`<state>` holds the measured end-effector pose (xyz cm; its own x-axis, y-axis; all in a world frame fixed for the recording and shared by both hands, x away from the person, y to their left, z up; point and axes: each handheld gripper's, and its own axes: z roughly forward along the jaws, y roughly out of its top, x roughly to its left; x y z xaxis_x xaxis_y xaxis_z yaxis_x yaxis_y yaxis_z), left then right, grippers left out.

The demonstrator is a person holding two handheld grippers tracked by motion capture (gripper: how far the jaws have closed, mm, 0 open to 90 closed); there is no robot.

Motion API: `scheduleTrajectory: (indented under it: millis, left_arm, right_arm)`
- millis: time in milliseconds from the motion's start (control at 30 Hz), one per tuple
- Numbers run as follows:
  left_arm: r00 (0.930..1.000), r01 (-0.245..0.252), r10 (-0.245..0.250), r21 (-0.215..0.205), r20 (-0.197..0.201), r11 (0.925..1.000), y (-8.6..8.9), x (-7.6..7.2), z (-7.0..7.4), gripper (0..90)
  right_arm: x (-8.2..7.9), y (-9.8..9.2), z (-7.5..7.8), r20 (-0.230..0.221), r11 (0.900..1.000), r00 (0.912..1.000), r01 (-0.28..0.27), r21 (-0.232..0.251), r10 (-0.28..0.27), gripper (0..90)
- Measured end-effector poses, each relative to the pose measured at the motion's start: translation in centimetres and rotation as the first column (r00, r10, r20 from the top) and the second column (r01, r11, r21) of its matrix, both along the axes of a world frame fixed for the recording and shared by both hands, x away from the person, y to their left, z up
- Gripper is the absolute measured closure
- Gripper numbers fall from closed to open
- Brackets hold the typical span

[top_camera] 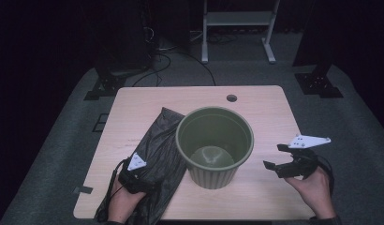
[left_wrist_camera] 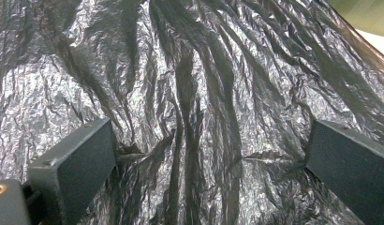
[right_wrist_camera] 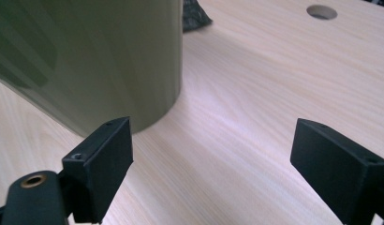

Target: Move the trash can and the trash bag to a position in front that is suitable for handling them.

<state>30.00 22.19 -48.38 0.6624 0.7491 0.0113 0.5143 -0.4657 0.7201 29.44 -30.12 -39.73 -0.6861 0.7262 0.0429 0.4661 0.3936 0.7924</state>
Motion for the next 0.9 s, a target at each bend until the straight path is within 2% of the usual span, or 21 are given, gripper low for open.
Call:
scheduleTrajectory:
  millis: [67,300,367,433,500,767,800,900]
  left_arm:
    - [1.0,0.0,0.0,0.0,0.0,1.0,0.0,0.0,0.0,0.8]
    - [1.0,0.0,0.0,0.0,0.0,1.0,0.0,0.0,0.0,0.8]
    - [1.0,0.0,0.0,0.0,0.0,1.0,0.0,0.0,0.0,0.8]
    - [1.0,0.0,0.0,0.0,0.0,1.0,0.0,0.0,0.0,0.8]
    - [1.0,0.0,0.0,0.0,0.0,1.0,0.0,0.0,0.0,0.8]
    - [1.0,0.0,0.0,0.0,0.0,1.0,0.0,0.0,0.0,0.8]
    - [1.0,0.0,0.0,0.0,0.0,1.0,0.0,0.0,0.0,0.8]
    - [1.0,0.0,0.0,0.0,0.0,1.0,0.0,0.0,0.0,0.8]
  right_arm:
    - [-0.1,0.0,-0.3,-0.001,1.0,1.0,0.002,-0.003,-0.002,12.3]
    - [-0.6,-0.3,-3.4,-0.007,0.999,0.9996,0.028,-0.024,-0.028,12.3]
    - [-0.8,-0.4,-4.6,-0.009,0.999,0.9993,0.035,-0.031,-0.035,12.2]
    - [-0.9,-0.4,-5.1,-0.014,0.998,0.9992,0.036,-0.043,-0.036,12.2]
    - [-1.1,-0.5,-6.2,-0.022,0.997,0.9989,0.039,-0.071,-0.041,12.1]
    - [-1.5,-1.2,-8.4,-0.045,0.994,0.9971,0.057,-0.096,-0.062,11.6]
    - [-1.5,-1.3,-8.7,-0.034,0.991,0.9972,0.062,-0.117,-0.066,11.6]
    - [-1.4,-1.4,-8.7,-0.016,0.989,0.9973,0.069,-0.128,-0.072,11.7]
